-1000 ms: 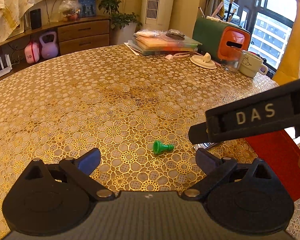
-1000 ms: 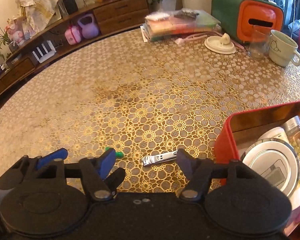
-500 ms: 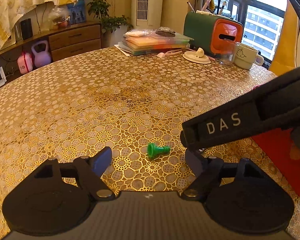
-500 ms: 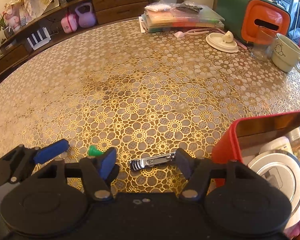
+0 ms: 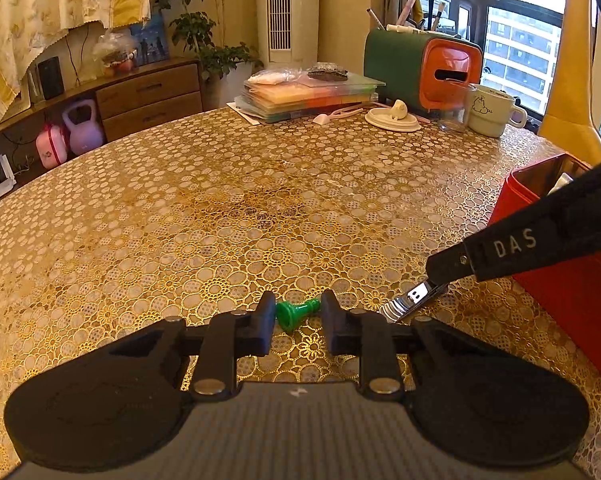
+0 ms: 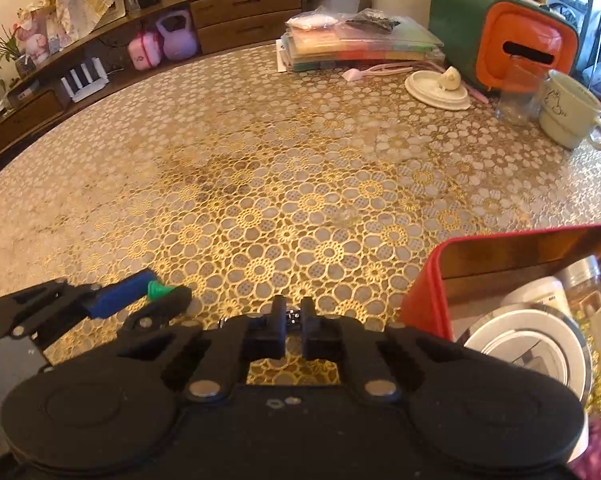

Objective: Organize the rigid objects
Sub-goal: 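Grasp the green piece with the left tool while the right tool grasps the silver nail clipper, then carry the green piece with the left tool while the right tool carries the clipper over the red tin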

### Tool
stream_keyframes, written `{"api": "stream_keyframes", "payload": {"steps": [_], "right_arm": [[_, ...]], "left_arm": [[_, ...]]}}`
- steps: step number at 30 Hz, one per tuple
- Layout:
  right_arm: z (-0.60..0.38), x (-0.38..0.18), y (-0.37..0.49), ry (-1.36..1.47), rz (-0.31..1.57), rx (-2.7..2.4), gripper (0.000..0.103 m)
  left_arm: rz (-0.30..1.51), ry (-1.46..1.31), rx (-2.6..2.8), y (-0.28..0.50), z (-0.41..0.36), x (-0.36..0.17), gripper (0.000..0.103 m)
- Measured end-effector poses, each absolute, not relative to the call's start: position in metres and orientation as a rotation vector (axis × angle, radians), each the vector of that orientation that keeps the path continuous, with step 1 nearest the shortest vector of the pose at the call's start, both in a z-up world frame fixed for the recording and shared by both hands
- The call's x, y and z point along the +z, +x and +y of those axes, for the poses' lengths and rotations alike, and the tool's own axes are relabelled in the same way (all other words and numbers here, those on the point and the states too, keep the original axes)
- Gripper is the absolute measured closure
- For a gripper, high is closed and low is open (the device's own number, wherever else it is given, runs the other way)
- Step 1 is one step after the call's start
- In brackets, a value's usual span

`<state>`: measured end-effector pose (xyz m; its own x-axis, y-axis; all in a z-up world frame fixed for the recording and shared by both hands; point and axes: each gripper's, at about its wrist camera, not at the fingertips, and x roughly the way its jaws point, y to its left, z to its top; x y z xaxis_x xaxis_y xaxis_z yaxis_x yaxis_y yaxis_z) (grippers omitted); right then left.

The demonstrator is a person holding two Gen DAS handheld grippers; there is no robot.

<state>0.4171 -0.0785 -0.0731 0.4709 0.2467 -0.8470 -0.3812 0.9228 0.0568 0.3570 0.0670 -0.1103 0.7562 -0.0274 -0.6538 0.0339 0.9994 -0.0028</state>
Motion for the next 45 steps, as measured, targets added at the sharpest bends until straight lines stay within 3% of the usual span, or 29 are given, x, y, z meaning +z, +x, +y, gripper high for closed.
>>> {"api": "stream_keyframes", "payload": {"steps": [1,5,8,12,17,23,25,27,30,45], "right_arm": [[-0.079,-0.072,0.417,-0.158,1.005,0.390,0.097],[-0.075,-0.067,0.415,-0.241,1.003,0.469,0.078],[-0.069,-0.069,0.413,-0.332,1.020,0.552,0.077],[-0.060,-0.074,0.414,-0.451,1.005,0.626,0.055],[-0.054,-0.080,0.424,-0.535,1.004,0.689,0.050],[-0.054,-0.085,0.426,-0.581,1.043,0.809,0.051],[-0.055,-0.084,0.421,-0.583,1.031,0.832,0.060],[-0.056,-0.083,0.415,-0.578,1.029,0.863,0.086],[-0.056,-0.085,0.399,-0.605,0.984,0.853,0.092],[-0.099,-0.052,0.353,-0.363,0.843,0.608,0.093]], "left_arm": [[0.714,0.004,-0.033,0.357,0.069,-0.110,0.079],[0.717,0.000,-0.032,0.353,0.076,-0.110,0.079],[0.721,-0.017,-0.031,0.351,0.084,-0.110,0.079],[0.727,-0.030,-0.038,0.349,0.091,-0.109,0.079],[0.731,-0.032,-0.045,0.349,0.092,-0.109,0.079],[0.730,-0.039,-0.053,0.350,0.093,-0.108,0.079],[0.730,-0.035,-0.055,0.350,0.093,-0.109,0.079],[0.729,-0.033,-0.058,0.350,0.094,-0.109,0.079],[0.732,-0.032,-0.057,0.350,0.093,-0.108,0.079],[0.754,-0.052,-0.074,0.333,0.074,-0.082,0.079]]}}
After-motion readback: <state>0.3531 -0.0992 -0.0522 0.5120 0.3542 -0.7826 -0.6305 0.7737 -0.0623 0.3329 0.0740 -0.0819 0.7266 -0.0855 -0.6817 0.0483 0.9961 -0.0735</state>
